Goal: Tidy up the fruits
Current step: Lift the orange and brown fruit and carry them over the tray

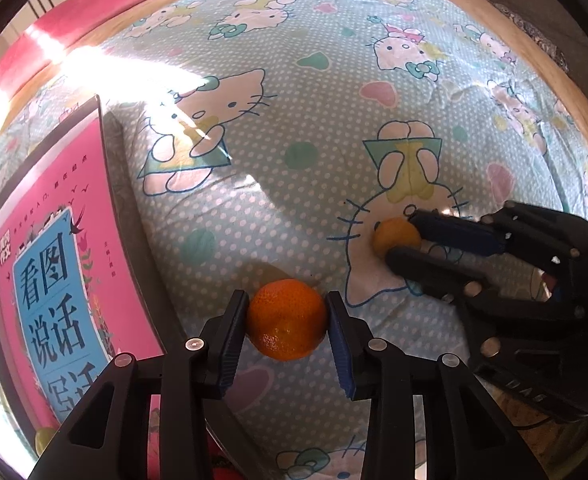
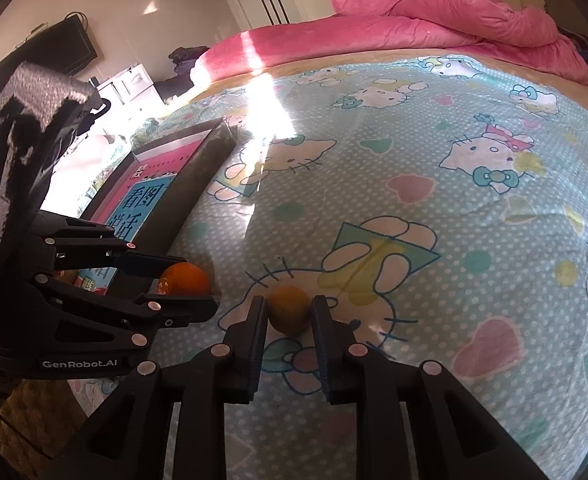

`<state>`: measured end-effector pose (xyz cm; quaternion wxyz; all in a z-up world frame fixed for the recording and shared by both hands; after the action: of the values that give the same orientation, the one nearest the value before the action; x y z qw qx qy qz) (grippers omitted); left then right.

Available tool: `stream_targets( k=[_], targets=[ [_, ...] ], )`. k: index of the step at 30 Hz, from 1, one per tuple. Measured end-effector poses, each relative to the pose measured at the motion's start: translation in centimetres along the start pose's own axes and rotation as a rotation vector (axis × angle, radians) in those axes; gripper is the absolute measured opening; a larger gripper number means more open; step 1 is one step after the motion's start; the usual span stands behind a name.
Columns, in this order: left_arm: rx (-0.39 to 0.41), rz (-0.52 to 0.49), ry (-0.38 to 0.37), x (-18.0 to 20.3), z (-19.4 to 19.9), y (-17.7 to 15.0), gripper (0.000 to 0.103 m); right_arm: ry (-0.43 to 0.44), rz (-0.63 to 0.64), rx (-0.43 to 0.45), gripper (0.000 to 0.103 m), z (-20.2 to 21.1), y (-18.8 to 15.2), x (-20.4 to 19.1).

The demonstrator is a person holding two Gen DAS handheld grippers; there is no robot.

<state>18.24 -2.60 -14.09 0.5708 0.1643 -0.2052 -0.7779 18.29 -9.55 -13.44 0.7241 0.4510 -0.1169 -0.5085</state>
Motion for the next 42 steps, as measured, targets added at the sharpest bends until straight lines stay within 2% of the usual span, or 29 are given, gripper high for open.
stream_targets(
  k=[6,11,18,23,29,33,42],
  targets=[
    [0.000,0.021,0.000,0.0,0.0,-0.1,0.040,-0.012,0.071,-0.020,0.026,-1.1,-0.6,-0.8],
    [0.004,0.035,-0.002,0.2,0.3,0.1,0.040,-0.008,0.065,-0.008,0.026,-0.9,-0.3,-0.8],
    [0.047,0.066,-0.028,0.7,2.2,0.4,0.040,0.018,-0.010,0.081,0.026,1.6,1.6,-0.5],
    [0.093,0.091,-0.030,0.4,4.4,0.8,0.040,0.036,-0.018,0.152,0.026,3.9,2.6,-1.3],
    [0.142,0.132,-0.012,-1.4,7.3,0.6,0.040,0.078,-0.062,0.200,0.026,5.6,3.4,-2.8],
    [0.180,0.173,0.006,-3.3,9.4,0.1,0.040,0.100,-0.041,0.218,0.026,6.5,3.8,-4.9],
    [0.250,0.276,0.052,-8.6,13.3,-1.7,0.040,0.165,-0.007,0.211,0.026,7.1,3.7,-10.3]
  ],
)
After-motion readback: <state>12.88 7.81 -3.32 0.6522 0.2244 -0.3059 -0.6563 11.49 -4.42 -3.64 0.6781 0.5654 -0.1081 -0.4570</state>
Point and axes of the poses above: each gripper's, at about its wrist camera, not at the fingertips, and z roughly against the way its jaws point, x to its right, y to its top, the point moved 9 cm from there along -z, roughly the way its jaws point, and after that the axes turned 15 degrees about x, right-handed, at the moved point
